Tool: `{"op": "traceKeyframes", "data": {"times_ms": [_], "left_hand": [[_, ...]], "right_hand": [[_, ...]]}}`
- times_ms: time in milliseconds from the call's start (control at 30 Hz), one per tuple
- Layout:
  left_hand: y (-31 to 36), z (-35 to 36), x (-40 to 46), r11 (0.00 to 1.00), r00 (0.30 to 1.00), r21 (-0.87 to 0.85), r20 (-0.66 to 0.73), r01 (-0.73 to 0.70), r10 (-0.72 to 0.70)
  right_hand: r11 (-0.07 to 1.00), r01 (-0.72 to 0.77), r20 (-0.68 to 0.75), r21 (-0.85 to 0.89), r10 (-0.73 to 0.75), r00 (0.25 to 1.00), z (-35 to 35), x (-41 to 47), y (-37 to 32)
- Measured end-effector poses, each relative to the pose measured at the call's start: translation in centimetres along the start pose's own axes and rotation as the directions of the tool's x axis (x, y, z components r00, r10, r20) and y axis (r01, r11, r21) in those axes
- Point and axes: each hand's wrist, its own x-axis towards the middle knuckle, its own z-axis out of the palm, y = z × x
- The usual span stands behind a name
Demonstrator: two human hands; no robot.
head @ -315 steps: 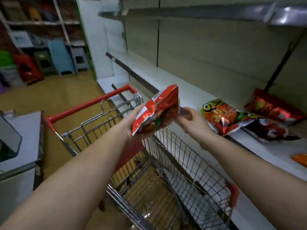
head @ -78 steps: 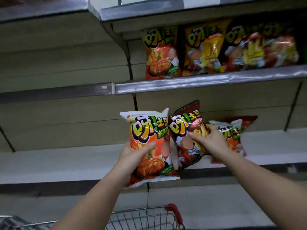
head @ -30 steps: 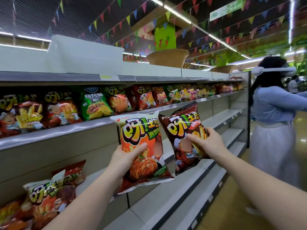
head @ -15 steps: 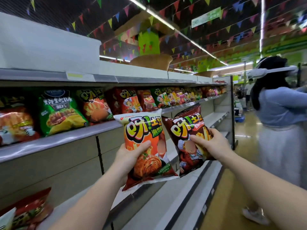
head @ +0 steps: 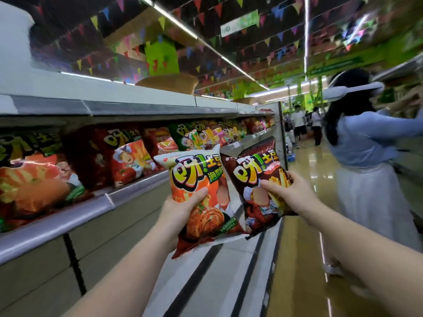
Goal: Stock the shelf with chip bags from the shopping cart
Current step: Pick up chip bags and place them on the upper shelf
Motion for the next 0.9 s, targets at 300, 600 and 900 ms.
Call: {"op": "traceKeyframes", "data": {"times_ms": [300, 600, 900], "left_hand": [[-2.3, 7.6, 12.8, 0.999, 0.999, 0.001, -0.004, -0.051, 0.051], [-3.7, 15.4, 25.3, 1.000, 1.000, -0.002, 0.005, -0.011, 0.011], [-5.8, 20.4, 37.5, 1.000, 0.995, -0.015, 0.096, 0.013, -0.012]], "right_hand": [[1.000, 0.019, -0.010, 0.013, -0.019, 1.000, -1.7, 14.6, 6.6], [1.000, 0.007, 0.026, -0.005, -0.007, 1.000, -3.5, 28.2, 11.9], [0.999, -0.029, -0.019, -0.029, 0.029, 0.999, -2.9, 39.3, 16.2]]}}
